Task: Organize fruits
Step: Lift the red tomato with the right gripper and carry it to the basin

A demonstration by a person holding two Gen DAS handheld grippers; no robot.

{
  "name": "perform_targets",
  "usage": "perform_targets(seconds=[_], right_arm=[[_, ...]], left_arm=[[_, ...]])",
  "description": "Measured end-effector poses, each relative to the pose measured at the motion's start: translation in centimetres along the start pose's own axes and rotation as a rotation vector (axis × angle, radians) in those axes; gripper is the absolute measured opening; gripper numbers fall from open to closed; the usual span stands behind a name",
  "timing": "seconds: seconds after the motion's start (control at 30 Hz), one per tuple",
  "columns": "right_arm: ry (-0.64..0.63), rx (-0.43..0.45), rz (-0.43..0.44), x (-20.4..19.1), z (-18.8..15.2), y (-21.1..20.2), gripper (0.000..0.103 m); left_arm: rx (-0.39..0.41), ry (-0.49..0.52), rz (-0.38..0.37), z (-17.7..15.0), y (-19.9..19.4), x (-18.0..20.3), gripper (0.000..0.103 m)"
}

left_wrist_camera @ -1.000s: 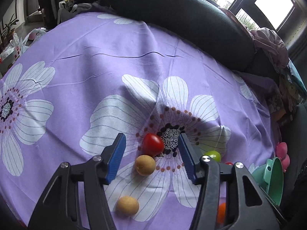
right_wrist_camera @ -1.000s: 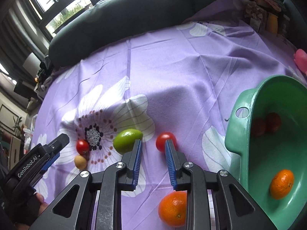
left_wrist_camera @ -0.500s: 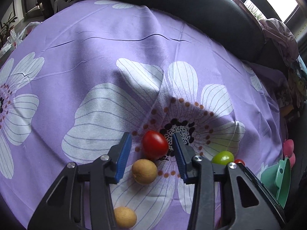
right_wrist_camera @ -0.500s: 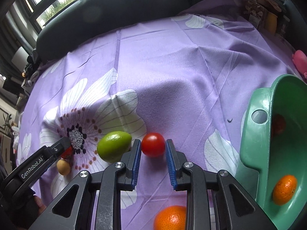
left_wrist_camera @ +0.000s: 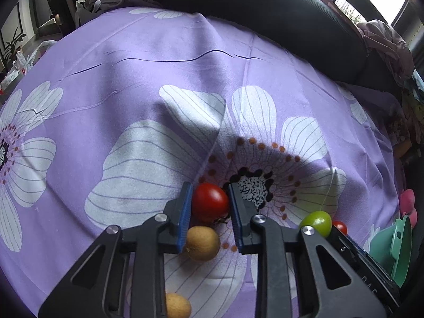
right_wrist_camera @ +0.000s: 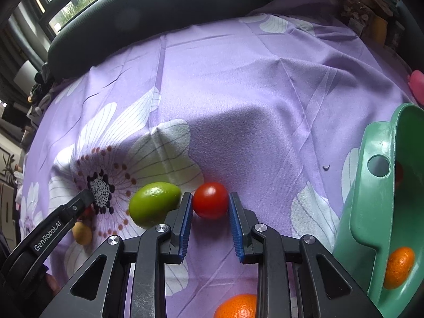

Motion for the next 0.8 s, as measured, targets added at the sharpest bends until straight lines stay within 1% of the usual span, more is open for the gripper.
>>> perform_targets(seconds=[0.13, 0.37, 0.47, 0.67, 0.8], right_arm=[[0.001, 0.013, -0.007, 0.2, -0.1, -0.5, 0.028], [0.006, 0.044, -0.003, 0.3, -0.4, -1.9, 0.028], [0.013, 0.064, 0.012, 0.3, -0.5, -2.6, 0.028], [0.022, 0.110, 0.030, 0.5, -0.8, -4.4, 0.028], [0.026, 0.137, 0.035, 0.7, -0.8, -5.4, 0.028]], left_arm=[[0.006, -0.014, -0.019, -0.2, -0.9, -0.2, 0.027], [0.059, -0.004, -0.069, -0.7, -3.9, 0.3, 0.027], [0.088, 0.007, -0.084, -0.8, -5.3, 0.8, 0.027], [0.114, 0.018, -0.157, -1.2, -7.3, 1.9, 0.027], [0.138, 0.039, -0.166, -1.6, -8.3, 2.5, 0.027]])
Point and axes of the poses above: each gripper's, at about its wrist camera, not at the fingertips, and y roughly the way its jaws point, x to its right, z to its top, the point moved 6 cm from there along y, roughly the way its jaws point, and after that the axes turned 15 degrees about -y, right-handed, at the moved point
